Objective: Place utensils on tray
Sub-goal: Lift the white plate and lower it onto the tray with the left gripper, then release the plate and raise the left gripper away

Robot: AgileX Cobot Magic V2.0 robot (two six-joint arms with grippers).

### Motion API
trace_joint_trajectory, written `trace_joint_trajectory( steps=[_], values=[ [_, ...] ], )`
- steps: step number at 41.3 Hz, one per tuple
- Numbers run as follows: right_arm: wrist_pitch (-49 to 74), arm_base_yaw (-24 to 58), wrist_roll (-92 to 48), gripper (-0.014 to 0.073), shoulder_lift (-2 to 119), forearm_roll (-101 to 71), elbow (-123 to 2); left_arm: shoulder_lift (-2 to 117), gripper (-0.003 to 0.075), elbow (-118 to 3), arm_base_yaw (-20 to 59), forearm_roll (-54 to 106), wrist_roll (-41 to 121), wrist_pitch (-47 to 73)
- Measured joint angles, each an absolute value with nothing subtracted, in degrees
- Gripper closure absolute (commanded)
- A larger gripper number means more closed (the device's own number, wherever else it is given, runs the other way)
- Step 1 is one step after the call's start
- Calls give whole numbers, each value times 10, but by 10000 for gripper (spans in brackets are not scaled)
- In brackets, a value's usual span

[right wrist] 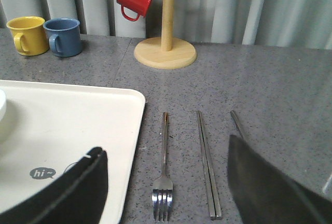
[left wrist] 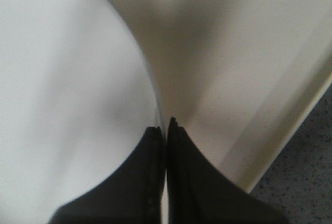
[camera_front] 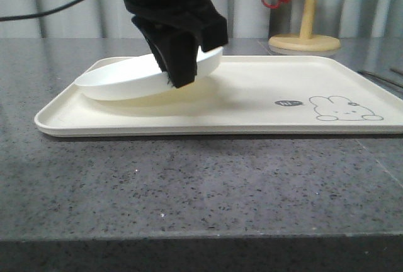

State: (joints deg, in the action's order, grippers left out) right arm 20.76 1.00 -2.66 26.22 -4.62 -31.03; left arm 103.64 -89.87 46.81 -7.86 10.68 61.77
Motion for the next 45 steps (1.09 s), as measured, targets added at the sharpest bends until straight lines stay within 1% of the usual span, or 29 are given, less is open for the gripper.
trace_joint_trajectory(
  steps=[3,5,11,13,15,20,24,27,34,45],
  values=[
    [208,10,-27,76,262,-46,-310,1046,701,-899,468,-74,107,618],
    [208,10,-27,76,262,-46,-310,1051,646,-899,468,-70,107,618],
    [208,10,-27,76,262,-47,-310,1056,435,-900,468,-56,107,619],
    [208,10,-27,76,262,-47,-310,1056,384,-909,468,-53,107,625],
    [208,10,-27,76,262,-47,-310,1056,370,-921,468,-52,106,632],
    [208,10,-27,76,262,-47,-310,1052,398,-960,468,-51,98,648],
    [208,10,-27,76,262,-47,-310,1039,453,-995,465,-51,93,652],
    [208,10,-27,76,262,-47,-310,1027,523,-1015,452,-49,92,660],
    [208,10,-27,76,262,-48,-310,995,740,-1028,388,-48,92,700],
    [208,10,-27,76,262,-48,-310,937,739,-1005,264,-48,80,714]
  ],
)
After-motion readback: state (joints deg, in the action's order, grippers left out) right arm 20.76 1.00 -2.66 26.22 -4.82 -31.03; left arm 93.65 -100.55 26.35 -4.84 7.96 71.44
